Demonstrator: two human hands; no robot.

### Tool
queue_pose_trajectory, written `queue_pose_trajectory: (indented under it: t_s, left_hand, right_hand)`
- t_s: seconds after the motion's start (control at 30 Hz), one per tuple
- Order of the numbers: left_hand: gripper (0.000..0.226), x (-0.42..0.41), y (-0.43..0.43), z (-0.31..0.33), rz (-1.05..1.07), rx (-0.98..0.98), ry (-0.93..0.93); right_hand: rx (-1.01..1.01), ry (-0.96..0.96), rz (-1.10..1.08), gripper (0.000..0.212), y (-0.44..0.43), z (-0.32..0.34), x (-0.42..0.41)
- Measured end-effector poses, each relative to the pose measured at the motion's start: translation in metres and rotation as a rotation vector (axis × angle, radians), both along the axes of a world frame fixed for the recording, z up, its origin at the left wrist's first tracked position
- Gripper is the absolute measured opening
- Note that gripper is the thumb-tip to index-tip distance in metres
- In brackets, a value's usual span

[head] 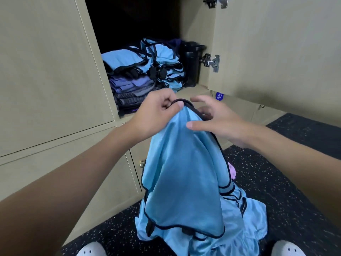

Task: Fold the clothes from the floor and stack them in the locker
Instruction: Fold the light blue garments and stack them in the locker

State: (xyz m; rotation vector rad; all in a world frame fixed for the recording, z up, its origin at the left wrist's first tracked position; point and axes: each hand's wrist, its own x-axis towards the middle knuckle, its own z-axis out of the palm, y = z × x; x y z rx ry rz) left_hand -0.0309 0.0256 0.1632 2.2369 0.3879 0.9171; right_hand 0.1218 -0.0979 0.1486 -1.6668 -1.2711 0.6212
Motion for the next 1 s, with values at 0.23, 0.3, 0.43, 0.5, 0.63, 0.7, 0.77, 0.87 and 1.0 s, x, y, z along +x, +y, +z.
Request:
queue_pose_trajectory:
  t_s: [0.23,0.3,0.43,0.5,0.63,0.7,0.77,0.87,1.0]
  left_hand:
    - [0.023,-0.003,-0.011,-0.015,-0.143,-0.161,0.265]
    - [0.026,-0.004,-0.014,-0.019,-0.195,-0.264,0.438]
    - [0.008,-0.006,-0.007,-0.021,-0.175,-0.228,0.566]
    - [0.006,-0.009,-0.002,-0.023,-0.142,-0.223,0.601]
    - [0.016,-0.013,0.007,-0.023,-0.054,-0.216,0.507]
    - [0.015,-0.012,0.009,-0.019,-0.01,-0.237,0.401]
    - [0.015,-0.01,0.008,-0.014,0.002,-0.247,0.331]
    - [0.013,-0.003,0.002,-0.009,-0.05,-0.23,0.284]
    - [0.023,0.005,-0.007,-0.009,-0.086,-0.225,0.279]
  right_hand:
    - [0.036,-0.091,-0.088,0.009,-0.004,-0.001,0.005]
    - [0.02,-0.104,-0.072,0.01,-0.007,-0.001,0.007]
    - [0.013,-0.116,-0.106,0.011,-0.008,0.0,0.01]
    - [0.033,-0.095,-0.161,0.01,-0.007,0.001,0.016]
    - [0.044,-0.056,-0.226,0.012,-0.007,0.0,0.033]
    - [0.053,-0.051,-0.263,0.013,-0.008,-0.001,0.039]
    - [0.045,-0.065,-0.239,0.013,-0.01,0.001,0.039]
    - [-0.044,-0.034,-0.024,0.071,-0.011,0.009,0.025]
    - [-0.083,-0.141,0.109,0.039,0.0,0.004,0.008]
